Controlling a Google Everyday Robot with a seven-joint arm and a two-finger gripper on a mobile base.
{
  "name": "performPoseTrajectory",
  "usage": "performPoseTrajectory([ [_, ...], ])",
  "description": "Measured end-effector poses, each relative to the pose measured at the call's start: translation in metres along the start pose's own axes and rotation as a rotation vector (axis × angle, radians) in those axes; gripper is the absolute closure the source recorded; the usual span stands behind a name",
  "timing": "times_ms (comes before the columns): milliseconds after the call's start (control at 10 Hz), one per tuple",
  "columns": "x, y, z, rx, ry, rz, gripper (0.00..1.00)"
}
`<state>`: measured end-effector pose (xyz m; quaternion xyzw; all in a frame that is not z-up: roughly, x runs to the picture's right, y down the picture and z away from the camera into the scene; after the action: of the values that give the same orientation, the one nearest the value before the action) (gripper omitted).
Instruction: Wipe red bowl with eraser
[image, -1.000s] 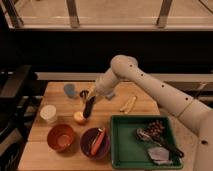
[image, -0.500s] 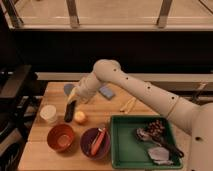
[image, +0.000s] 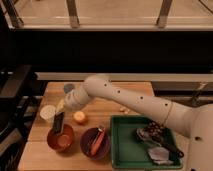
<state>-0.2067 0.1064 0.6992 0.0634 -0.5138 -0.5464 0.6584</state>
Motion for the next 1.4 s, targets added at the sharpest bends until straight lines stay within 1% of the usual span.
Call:
performPoseTrajectory([
  [500,-0.001,0.001,0.002,0.004,-0.005,-0.003,1.00],
  [700,-0.004,0.002,0.019,0.023,-0.020,-0.005,1.00],
  [900,-0.009,0.010,0.054,0.053,-0.040,-0.007,1.00],
  [1100,-0.011,0.012,0.069,0.075,-0.044,-0.010,1.00],
  [1200,-0.012,0.014,0.072,0.080,-0.045,-0.007,1.00],
  [1400,-0.021,0.022,0.076,0.075,-0.052,0.008,1.00],
])
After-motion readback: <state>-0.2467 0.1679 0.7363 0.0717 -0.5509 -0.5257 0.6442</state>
